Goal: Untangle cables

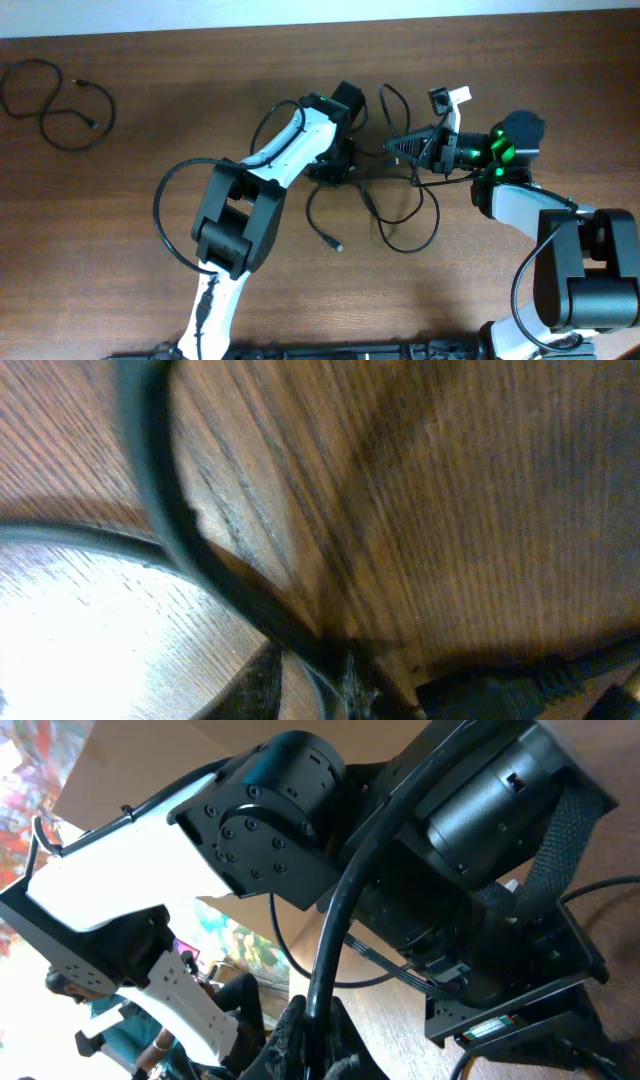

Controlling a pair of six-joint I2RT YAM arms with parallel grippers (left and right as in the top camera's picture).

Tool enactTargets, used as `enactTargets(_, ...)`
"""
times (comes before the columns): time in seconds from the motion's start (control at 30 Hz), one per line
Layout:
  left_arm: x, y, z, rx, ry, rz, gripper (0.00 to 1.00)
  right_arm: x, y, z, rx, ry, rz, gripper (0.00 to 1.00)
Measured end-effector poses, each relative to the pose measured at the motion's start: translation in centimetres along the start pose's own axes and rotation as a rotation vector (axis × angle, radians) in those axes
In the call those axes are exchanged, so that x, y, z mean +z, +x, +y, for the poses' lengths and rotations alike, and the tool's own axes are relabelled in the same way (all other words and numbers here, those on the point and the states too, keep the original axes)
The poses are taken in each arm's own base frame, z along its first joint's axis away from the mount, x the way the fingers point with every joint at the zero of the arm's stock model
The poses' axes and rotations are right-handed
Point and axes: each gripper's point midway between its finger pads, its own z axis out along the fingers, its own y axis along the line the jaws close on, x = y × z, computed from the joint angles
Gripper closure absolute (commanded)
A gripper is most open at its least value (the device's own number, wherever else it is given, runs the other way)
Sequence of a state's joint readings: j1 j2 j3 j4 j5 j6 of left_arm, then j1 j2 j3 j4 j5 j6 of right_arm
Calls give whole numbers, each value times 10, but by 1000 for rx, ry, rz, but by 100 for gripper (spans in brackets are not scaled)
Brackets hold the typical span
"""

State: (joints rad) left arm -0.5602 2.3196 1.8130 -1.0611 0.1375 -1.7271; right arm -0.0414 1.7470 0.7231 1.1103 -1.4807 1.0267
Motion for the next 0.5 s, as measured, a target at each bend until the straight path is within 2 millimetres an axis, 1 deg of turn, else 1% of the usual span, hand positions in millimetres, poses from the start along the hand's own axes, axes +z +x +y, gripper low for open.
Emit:
enactTargets(0.13,2,1,-2,19,1,-11,100,0,0,0,3,-1,2,96)
enactTargets(0.3,-2,-4,-1,129,-13,-17,100,0,0,0,4,-2,3,96)
enactTargets(0.33,-4,-10,2,148,-31,-24,100,0,0,0,6,-2,3,96)
enactTargets(0.37,-6,-21,4,155,-49,-37,100,0,0,0,6,-2,3,96)
enactTargets(0.43,-13,-52,7,145,-79,-75,100,0,1,0,9,-1,2,96)
enactTargets(0.5,-22,-84,3,120,-70,-111,100,0,2,-2,34,1,4,96)
